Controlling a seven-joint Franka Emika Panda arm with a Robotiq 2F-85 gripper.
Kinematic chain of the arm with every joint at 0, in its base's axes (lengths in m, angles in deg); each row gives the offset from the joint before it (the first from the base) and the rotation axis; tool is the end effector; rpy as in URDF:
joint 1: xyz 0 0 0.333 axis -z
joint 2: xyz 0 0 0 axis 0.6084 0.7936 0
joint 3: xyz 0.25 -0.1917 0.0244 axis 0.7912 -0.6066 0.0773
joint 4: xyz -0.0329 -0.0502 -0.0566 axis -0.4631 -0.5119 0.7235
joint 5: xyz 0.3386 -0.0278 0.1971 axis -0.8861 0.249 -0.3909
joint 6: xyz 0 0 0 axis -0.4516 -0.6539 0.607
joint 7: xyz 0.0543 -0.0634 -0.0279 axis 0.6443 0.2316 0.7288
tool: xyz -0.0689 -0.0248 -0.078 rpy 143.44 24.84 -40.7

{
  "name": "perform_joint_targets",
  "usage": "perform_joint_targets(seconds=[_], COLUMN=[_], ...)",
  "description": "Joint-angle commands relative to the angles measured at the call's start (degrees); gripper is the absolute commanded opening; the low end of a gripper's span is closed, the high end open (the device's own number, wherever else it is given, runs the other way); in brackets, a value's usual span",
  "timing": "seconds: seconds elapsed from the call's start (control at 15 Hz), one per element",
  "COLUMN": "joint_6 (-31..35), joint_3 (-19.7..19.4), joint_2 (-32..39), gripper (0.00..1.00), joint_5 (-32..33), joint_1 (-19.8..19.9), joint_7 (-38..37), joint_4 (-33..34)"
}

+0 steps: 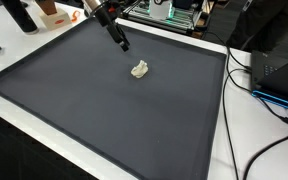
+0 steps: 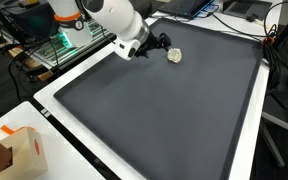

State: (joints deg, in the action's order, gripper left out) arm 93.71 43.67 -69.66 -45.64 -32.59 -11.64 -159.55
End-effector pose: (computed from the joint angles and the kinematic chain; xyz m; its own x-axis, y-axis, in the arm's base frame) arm 0.5030 -0.0493 0.2131 0.6169 -0.6492 -0.4449 -0.7830 -0.4493 -0.4302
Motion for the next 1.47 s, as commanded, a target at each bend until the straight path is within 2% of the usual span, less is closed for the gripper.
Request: perform_joint_targets(seconds=[0.0,0.53,1.07,1.4], joint_6=[-2.7,-5.1,-9.3,-12.3], joint_3=[-0.6,-1.6,-2.3,-1.8], joint_2=[4.1,10.5,14.5,16.7], gripper=[1.0,1.0,1.0,1.0], joint_5=[-0.1,6.0,19.4,29.0], joint_1=[0.4,-0.9,-4.1,-6.3], joint_7=[-3.7,-16.9,-33.1,-40.4], joint_4=[3.5,11.6,20.4,25.8])
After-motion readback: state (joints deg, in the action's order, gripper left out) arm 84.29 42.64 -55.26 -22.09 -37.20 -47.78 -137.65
